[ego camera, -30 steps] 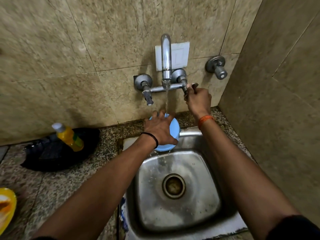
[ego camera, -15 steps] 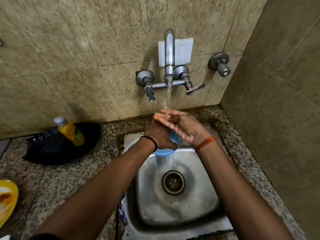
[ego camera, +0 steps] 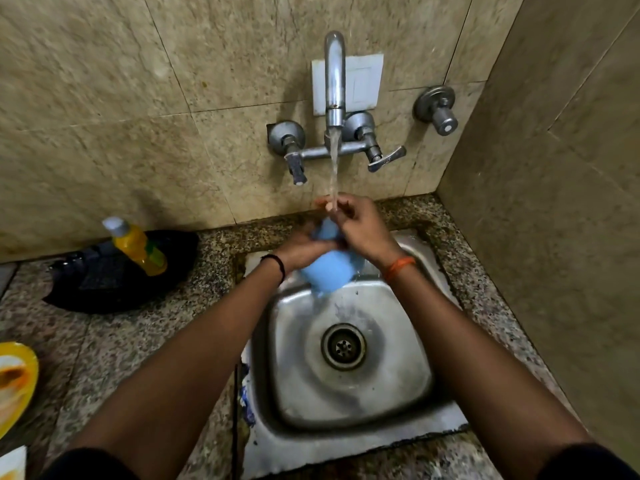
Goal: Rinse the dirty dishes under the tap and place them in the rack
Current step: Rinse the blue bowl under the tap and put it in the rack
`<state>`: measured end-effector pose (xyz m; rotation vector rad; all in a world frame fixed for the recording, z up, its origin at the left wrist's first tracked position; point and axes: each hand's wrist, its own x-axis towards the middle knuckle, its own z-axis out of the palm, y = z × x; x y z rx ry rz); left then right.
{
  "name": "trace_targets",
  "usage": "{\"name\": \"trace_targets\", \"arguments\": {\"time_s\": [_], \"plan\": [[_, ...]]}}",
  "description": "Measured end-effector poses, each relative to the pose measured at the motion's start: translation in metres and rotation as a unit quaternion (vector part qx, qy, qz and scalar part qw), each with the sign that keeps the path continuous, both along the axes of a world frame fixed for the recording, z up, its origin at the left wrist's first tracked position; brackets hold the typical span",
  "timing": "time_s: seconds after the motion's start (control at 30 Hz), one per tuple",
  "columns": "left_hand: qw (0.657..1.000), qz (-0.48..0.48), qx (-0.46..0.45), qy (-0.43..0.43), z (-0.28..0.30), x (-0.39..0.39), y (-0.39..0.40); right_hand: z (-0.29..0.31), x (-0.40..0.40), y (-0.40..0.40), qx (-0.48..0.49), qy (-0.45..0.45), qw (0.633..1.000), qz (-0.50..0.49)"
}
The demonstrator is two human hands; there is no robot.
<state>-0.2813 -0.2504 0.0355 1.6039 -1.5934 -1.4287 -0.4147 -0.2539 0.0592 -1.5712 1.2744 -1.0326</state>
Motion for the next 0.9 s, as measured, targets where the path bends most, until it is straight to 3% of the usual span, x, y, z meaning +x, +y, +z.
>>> {"name": "trace_targets", "arguments": {"time_s": [0.07, 0.17, 0.23, 0.33, 0.43, 0.57, 0.63, 0.77, 0.9], "plan": [[0.971, 0.069, 0.130, 0.191, 0.004, 0.007, 0.007, -0.008, -0.009, 0.014, -0.045, 0.052, 0.998, -0.005], [0.863, 0.108, 0.251, 0.426, -0.006, 0.020, 0.011, -0.025, -0.014, 0.023, -0.039, 0.069, 0.996, -0.041], [0.812, 0.120, 0.280, 0.498, -0.020, 0.023, 0.013, -0.036, -0.012, 0.026, 0.013, 0.061, 0.997, -0.053], [0.781, 0.139, 0.302, 0.529, -0.034, 0.020, 0.016, -0.039, -0.008, 0.029, 0.159, -0.049, 0.983, -0.078], [0.787, 0.166, 0.304, 0.511, -0.043, 0.018, 0.016, -0.034, -0.008, 0.032, 0.283, -0.135, 0.948, -0.055], [0.892, 0.229, 0.241, 0.308, -0.052, 0.022, 0.014, -0.030, -0.021, 0.030, 0.315, -0.034, 0.947, -0.043], [0.918, 0.208, 0.233, 0.245, -0.053, 0.026, 0.016, -0.031, -0.029, 0.023, 0.301, 0.020, 0.951, -0.069], [0.932, 0.172, 0.224, 0.226, -0.049, 0.030, 0.015, -0.050, -0.026, 0.004, 0.217, 0.061, 0.954, -0.200], [0.932, 0.199, 0.207, 0.222, -0.044, 0.030, 0.015, -0.053, -0.020, 0.016, 0.206, 0.058, 0.964, -0.156]]}}
